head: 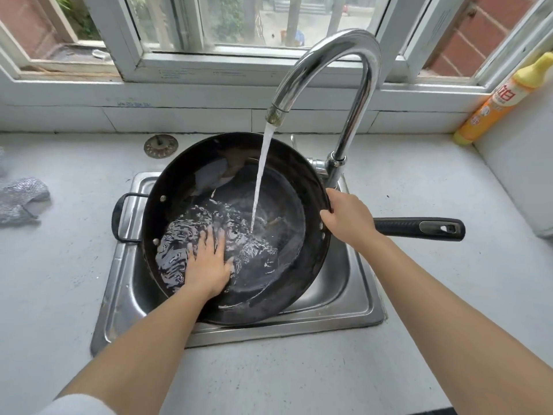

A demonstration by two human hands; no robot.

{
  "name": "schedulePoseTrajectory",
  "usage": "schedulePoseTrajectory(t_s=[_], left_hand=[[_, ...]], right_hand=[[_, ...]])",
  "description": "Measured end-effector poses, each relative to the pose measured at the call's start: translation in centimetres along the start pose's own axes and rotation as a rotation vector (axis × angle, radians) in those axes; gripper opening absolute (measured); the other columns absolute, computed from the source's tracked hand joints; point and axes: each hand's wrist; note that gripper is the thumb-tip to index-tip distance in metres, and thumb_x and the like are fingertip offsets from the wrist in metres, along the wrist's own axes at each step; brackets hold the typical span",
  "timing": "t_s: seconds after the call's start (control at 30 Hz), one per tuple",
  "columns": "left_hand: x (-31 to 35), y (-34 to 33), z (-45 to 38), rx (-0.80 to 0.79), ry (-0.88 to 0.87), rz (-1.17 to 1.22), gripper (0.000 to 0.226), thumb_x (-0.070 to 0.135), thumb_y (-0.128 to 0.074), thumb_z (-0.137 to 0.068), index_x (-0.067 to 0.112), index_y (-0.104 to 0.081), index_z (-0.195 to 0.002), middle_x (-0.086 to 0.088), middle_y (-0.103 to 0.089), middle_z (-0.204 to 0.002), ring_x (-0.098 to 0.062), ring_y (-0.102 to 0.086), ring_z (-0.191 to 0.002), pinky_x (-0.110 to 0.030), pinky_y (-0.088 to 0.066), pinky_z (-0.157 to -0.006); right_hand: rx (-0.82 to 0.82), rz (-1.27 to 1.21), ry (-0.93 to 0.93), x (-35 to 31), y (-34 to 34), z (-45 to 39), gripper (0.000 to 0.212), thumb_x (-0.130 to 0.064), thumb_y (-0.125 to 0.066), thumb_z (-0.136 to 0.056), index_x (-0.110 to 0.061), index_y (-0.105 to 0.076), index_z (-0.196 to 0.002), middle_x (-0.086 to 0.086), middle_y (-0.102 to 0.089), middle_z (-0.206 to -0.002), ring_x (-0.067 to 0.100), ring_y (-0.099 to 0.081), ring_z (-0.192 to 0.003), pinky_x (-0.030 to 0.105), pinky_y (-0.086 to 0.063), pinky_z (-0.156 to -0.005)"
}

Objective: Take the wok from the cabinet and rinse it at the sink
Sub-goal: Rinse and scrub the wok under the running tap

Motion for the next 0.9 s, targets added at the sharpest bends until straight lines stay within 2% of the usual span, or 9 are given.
schedulePoseTrajectory(t_s=[0.1,0.23,0.47,0.6,0.7,0.77,0.9], left_hand=[[0.9,-0.4,1.4,-0.08,-0.001,0.062,0.068,0.045,-0.023,-0.1,0.018,0.016,-0.149,-0.013,0.025,-0.155,-0.026,0.02,-0.145,-0.047,0.006,-0.117],[2.5,-0.5,3.2,-0.183,-0.042,0.143,0.07,0.046,-0.023,-0.099,0.019,0.018,-0.149,-0.018,0.027,-0.153,-0.029,0.024,-0.143,-0.047,0.006,-0.116],[5.1,-0.9,4.6,-0.3,-0.187,0.261,0.063,0.046,-0.026,-0.1,0.027,0.006,-0.151,-0.011,0.029,-0.154,-0.024,0.023,-0.144,-0.046,0.005,-0.116],[7.2,-0.6,5.1,-0.302,-0.218,0.356,0.061,0.041,-0.024,-0.101,0.016,0.002,-0.152,-0.004,0.018,-0.158,-0.019,0.015,-0.146,-0.044,0.005,-0.118],[8.7,0.4,5.5,-0.366,-0.261,0.347,0.056,0.029,-0.021,-0.104,0.012,0.004,-0.151,-0.006,0.021,-0.157,-0.02,0.018,-0.145,-0.047,0.003,-0.118],[10.0,1.2,5.9,-0.396,-0.264,0.429,0.053,0.022,-0.019,-0.104,0.009,0.003,-0.151,-0.007,0.022,-0.157,-0.021,0.019,-0.145,-0.048,0.004,-0.118],[13.1,2.9,6.5,-0.303,-0.292,0.659,0.047,0.013,-0.019,-0.104,0.001,-0.012,-0.149,-0.012,0.002,-0.159,-0.027,0.006,-0.147,-0.048,0.0,-0.119]], right_hand=[[0.001,-0.008,0.005,0.0,0.0,0.0,0.004,-0.01,-0.047,-0.087,-0.009,-0.048,-0.084,0.004,-0.051,-0.072,0.027,-0.048,-0.068,0.029,-0.029,-0.052],[0.005,-0.011,-0.005,0.0,0.0,0.1,0.008,-0.01,-0.047,-0.085,-0.004,-0.052,-0.089,0.009,-0.054,-0.075,0.031,-0.051,-0.072,0.031,-0.035,-0.059],[-0.006,-0.035,0.004,-0.2,0.3,0.3,0.003,-0.008,-0.045,-0.084,-0.01,-0.046,-0.082,0.005,-0.051,-0.074,0.029,-0.047,-0.071,0.031,-0.033,-0.06],[-0.009,-0.045,0.007,-0.1,0.3,0.2,0.002,-0.008,-0.046,-0.084,-0.009,-0.048,-0.083,0.005,-0.052,-0.074,0.028,-0.049,-0.072,0.031,-0.034,-0.06],[-0.007,-0.042,0.011,0.0,0.2,0.2,0.002,-0.009,-0.046,-0.085,-0.008,-0.047,-0.083,0.006,-0.053,-0.075,0.029,-0.049,-0.071,0.029,-0.033,-0.058],[-0.005,-0.043,0.016,0.0,0.2,0.2,0.002,-0.008,-0.046,-0.085,-0.009,-0.047,-0.083,0.005,-0.051,-0.074,0.028,-0.048,-0.07,0.028,-0.029,-0.052],[0.007,-0.043,0.033,0.0,0.2,0.3,0.004,-0.008,-0.046,-0.085,-0.009,-0.049,-0.085,0.005,-0.053,-0.075,0.027,-0.049,-0.07,0.029,-0.032,-0.058]])
Point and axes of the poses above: each hand's wrist, its own z-axis away from the middle knuckle, its own y-axis out of the back of the hand, x = y × z
